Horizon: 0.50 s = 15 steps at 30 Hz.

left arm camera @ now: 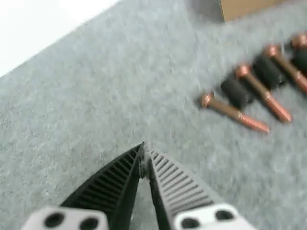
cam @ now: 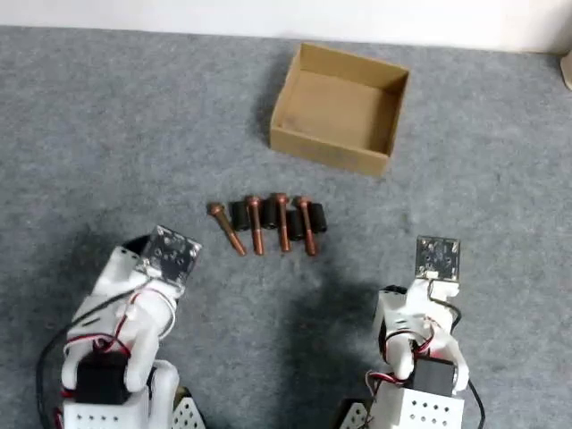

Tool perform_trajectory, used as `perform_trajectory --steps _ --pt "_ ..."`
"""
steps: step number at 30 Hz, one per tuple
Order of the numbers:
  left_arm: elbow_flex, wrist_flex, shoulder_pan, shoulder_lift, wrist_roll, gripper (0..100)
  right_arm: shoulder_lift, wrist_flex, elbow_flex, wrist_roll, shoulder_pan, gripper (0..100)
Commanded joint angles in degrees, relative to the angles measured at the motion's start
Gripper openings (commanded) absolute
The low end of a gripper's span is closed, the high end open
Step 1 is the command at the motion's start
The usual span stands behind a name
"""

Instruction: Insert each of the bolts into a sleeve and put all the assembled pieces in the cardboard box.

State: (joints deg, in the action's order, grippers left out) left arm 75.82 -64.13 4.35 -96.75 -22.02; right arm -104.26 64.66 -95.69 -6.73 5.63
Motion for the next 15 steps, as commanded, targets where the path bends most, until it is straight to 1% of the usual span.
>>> perform_trajectory --steps 1,3,6,9,12,15 --pt "-7.16 6.86 -1.8 16.92 2.9 1 -0.4 0.22 -7.96 0.26 -0.13 1.8" --pt "-12.53 8.26 -2.95 29.93 5.63 1 -0.4 0.22 -7.96 0.26 -0.13 1.8" --pt "-22.11 8.26 -4.88 51.03 9.93 1 -0.4 0.22 -7.96 0.26 -0.13 1.8" --pt "-31.16 8.26 -6.9 69.76 11.43 1 -0.4 0.31 -7.96 0.26 -0.13 1.8" --pt "-38.99 8.18 -7.52 82.95 12.57 1 -0.4 0.31 -7.96 0.26 -0.13 1.8" --pt "-45.49 8.18 -7.52 90.86 17.32 1 -0.4 0.31 -7.96 0.26 -0.13 1.9"
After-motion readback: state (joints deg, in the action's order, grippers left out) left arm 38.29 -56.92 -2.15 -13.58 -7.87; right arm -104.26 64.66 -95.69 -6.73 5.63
